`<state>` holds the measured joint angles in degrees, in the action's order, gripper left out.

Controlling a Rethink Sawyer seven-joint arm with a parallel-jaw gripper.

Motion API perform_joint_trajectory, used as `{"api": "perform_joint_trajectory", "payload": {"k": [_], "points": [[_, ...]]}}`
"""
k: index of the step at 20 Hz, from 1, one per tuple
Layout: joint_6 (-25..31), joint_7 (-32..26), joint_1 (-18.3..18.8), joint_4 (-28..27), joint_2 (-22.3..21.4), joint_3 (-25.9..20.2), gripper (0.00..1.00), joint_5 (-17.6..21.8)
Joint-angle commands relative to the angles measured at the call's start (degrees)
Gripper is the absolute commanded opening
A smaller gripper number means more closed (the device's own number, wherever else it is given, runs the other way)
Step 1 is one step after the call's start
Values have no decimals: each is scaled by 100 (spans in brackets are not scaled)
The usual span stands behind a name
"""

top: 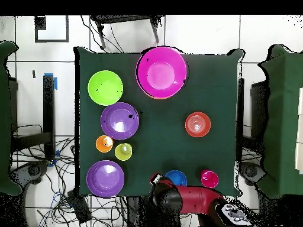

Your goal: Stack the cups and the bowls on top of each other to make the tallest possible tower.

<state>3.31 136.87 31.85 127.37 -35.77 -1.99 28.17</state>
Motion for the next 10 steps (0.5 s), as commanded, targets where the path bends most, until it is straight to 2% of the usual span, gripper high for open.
{"api": "perform_joint_trajectory", "payload": {"k": [1, 10], "points": [[-484, 381, -223, -881, 758, -513, 100, -126], [-372, 256, -258, -1079, 604, -340, 100, -27]]}}
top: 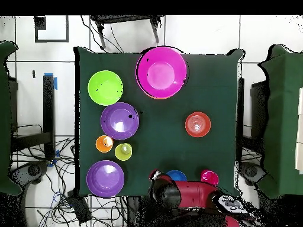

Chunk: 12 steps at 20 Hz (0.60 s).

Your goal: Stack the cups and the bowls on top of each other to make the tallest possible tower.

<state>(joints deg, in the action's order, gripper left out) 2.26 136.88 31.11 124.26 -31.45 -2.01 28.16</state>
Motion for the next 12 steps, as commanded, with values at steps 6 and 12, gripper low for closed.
{"api": "perform_joint_trajectory", "payload": {"k": [6, 12], "points": [[-260, 226, -186, -823, 123, -297, 100, 22], [-312, 190, -393, -974, 193, -98, 100, 119]]}}
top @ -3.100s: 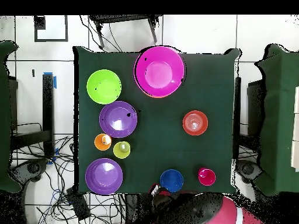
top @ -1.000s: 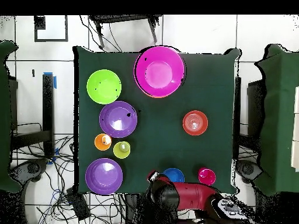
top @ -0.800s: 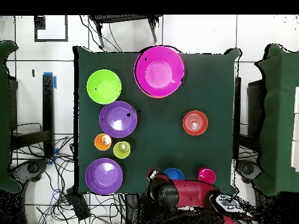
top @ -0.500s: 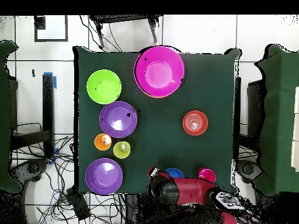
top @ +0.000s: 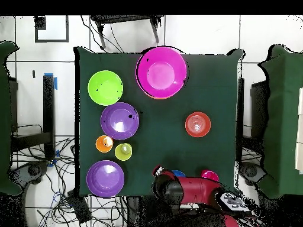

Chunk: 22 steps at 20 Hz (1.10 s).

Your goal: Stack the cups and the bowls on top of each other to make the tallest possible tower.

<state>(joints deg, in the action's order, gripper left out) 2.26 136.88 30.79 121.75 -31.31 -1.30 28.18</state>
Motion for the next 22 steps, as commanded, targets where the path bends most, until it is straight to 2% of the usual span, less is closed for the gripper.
{"api": "perform_joint_trajectory", "payload": {"k": [1, 2, 5, 6, 8, 13, 16, 22], "points": [[-396, 133, -532, -825, 199, -9, 100, 228], [-413, 75, -588, -877, 221, 35, 0, 299], [-443, 87, -767, -946, 276, 184, 0, 317], [-408, 160, -838, -960, 296, 243, 0, 243], [-178, 413, -1229, -1088, 371, 603, 0, -36], [-378, 647, -1474, -1167, 669, 787, 0, -275], [-381, 608, -1473, -1166, 620, 756, 0, -264], [318, -77, -793, -1427, 127, 49, 0, -56]]}}
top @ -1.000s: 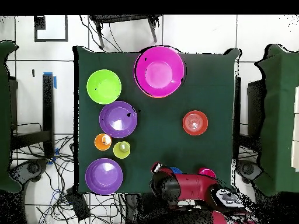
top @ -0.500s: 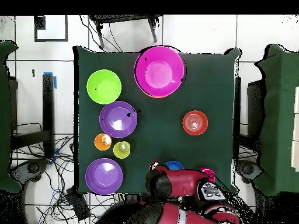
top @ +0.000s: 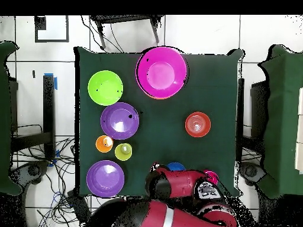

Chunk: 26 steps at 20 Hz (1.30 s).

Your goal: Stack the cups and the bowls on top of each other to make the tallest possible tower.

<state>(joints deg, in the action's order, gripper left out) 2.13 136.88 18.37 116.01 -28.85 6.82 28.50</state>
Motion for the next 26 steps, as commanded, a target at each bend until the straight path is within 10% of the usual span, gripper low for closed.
{"api": "perform_joint_trajectory", "payload": {"k": [1, 26], "points": [[422, -191, 538, -929, -147, -846, 0, -50], [1139, -664, 1129, -1196, -506, -1386, 0, 306]]}}
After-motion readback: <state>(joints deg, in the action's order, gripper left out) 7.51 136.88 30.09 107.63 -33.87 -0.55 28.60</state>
